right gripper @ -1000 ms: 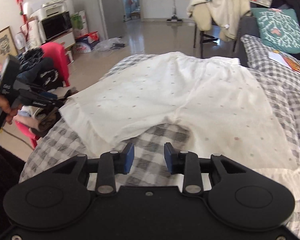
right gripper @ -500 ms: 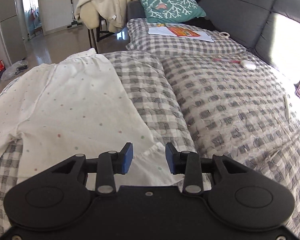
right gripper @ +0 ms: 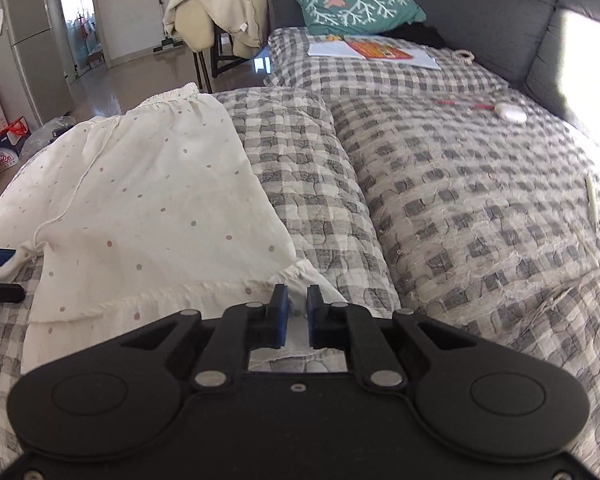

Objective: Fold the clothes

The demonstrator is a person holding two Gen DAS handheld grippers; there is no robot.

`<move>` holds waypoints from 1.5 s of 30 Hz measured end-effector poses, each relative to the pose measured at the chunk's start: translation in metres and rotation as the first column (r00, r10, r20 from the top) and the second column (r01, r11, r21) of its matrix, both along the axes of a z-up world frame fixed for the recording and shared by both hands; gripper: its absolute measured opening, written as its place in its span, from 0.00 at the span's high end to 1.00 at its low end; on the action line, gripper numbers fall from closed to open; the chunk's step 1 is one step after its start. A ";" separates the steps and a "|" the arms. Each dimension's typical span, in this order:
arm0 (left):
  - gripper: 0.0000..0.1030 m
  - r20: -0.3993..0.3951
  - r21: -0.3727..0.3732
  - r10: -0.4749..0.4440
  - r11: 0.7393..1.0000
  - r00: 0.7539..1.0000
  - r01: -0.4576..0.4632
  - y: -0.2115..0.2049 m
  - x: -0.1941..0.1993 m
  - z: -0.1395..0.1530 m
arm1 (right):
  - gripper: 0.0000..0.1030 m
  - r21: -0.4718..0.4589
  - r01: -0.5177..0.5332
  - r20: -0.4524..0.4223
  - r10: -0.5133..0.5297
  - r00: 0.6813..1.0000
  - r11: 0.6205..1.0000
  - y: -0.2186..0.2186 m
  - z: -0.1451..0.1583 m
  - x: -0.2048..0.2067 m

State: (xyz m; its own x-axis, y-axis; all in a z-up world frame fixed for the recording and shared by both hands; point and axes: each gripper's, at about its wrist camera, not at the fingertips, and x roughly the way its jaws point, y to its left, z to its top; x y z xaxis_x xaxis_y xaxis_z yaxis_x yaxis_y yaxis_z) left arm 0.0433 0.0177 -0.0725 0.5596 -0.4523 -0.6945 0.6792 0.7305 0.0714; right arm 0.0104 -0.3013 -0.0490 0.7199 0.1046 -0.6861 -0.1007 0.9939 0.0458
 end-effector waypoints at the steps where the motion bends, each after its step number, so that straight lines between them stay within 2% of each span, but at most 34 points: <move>1: 0.57 -0.001 -0.013 0.010 1.000 1.000 -0.010 0.002 0.000 0.001 | 0.77 -0.018 -0.018 0.023 0.018 1.000 1.000 0.004 0.002 -0.004; 2: 0.57 0.000 -0.027 0.020 0.999 1.000 -0.020 0.004 0.000 0.003 | 0.64 -0.027 -0.037 0.040 0.038 0.998 0.999 0.007 0.004 -0.005; 3: 0.57 0.002 -0.042 0.030 0.999 1.000 -0.030 0.006 0.000 0.004 | 0.60 -0.036 -0.069 0.062 0.071 0.996 0.997 0.012 0.006 -0.009; 5: 0.57 0.010 -0.057 0.041 0.998 0.999 -0.040 0.009 -0.002 0.007 | 0.60 -0.051 -0.170 0.101 0.174 0.980 0.984 0.028 0.012 -0.023; 9: 0.56 0.004 -0.067 0.033 0.997 0.999 -0.033 0.009 -0.004 0.006 | 0.60 -0.049 -0.334 0.117 0.337 0.934 0.941 0.059 0.014 -0.040; 11: 0.56 -0.008 -0.053 0.030 0.998 1.000 -0.031 0.008 -0.004 0.002 | 0.60 -0.042 -0.417 0.120 0.419 0.900 0.908 0.074 0.014 -0.047; 15: 0.55 -0.009 -0.045 0.030 0.999 1.000 -0.030 0.006 -0.003 0.000 | 0.60 -0.030 -0.578 0.087 0.578 0.811 0.815 0.109 0.002 -0.056; 16: 0.55 -0.012 -0.048 0.032 0.998 0.999 -0.033 0.006 -0.002 0.000 | 0.61 -0.044 -0.592 0.081 0.594 0.801 0.805 0.116 -0.002 -0.057; 18: 0.54 -0.018 -0.054 0.036 0.998 0.999 -0.037 0.007 -0.001 0.001 | 0.64 -0.074 -0.582 0.077 0.586 0.807 0.810 0.124 -0.008 -0.055; 20: 0.54 -0.019 -0.056 0.037 0.998 0.999 -0.038 0.007 -0.002 0.001 | 0.82 -0.096 -0.569 0.076 0.576 0.814 0.816 0.131 -0.014 -0.051; 22: 0.54 -0.019 -0.055 0.035 0.998 0.999 -0.036 0.008 -0.002 0.001 | 0.95 -0.074 -0.555 0.074 0.560 0.825 0.828 0.129 -0.011 -0.046; 25: 0.54 -0.021 -0.053 0.030 0.998 0.999 -0.031 0.009 -0.003 0.002 | 0.96 -0.022 -0.568 0.068 0.568 0.820 0.822 0.123 -0.003 -0.043; 28: 0.54 -0.028 -0.051 0.024 0.998 0.999 -0.026 0.011 -0.003 0.003 | 0.96 0.002 -0.603 0.061 0.601 0.797 0.798 0.119 0.003 -0.052; 32: 0.53 -0.033 -0.046 0.014 0.999 0.999 -0.016 0.012 -0.003 0.005 | 0.96 -0.049 -0.629 0.000 0.629 0.777 0.776 0.128 -0.008 -0.056; 34: 0.53 -0.029 -0.053 0.012 0.999 1.000 -0.014 0.014 -0.003 0.010 | 0.94 -0.067 -0.639 -0.004 0.640 0.768 0.766 0.130 -0.011 -0.059; 37: 0.52 -0.033 -0.079 0.001 0.997 0.999 -0.004 0.018 -0.001 0.018 | 0.78 -0.016 -0.661 -0.007 0.661 0.751 0.750 0.123 -0.003 -0.059; 40: 0.48 -0.027 -0.105 -0.019 0.994 0.999 0.016 0.024 0.002 0.028 | 0.72 0.012 -0.641 0.025 0.640 0.768 0.768 0.108 0.010 -0.054; 43: 0.42 -0.020 -0.132 -0.026 0.991 0.999 0.023 0.034 0.011 0.037 | 0.68 0.019 -0.587 0.060 0.586 0.808 0.809 0.093 0.023 -0.041; 45: 0.38 -0.021 -0.155 0.021 0.988 1.000 -0.024 0.047 0.029 0.043 | 0.66 0.033 -0.543 0.078 0.540 0.838 0.839 0.085 0.031 -0.025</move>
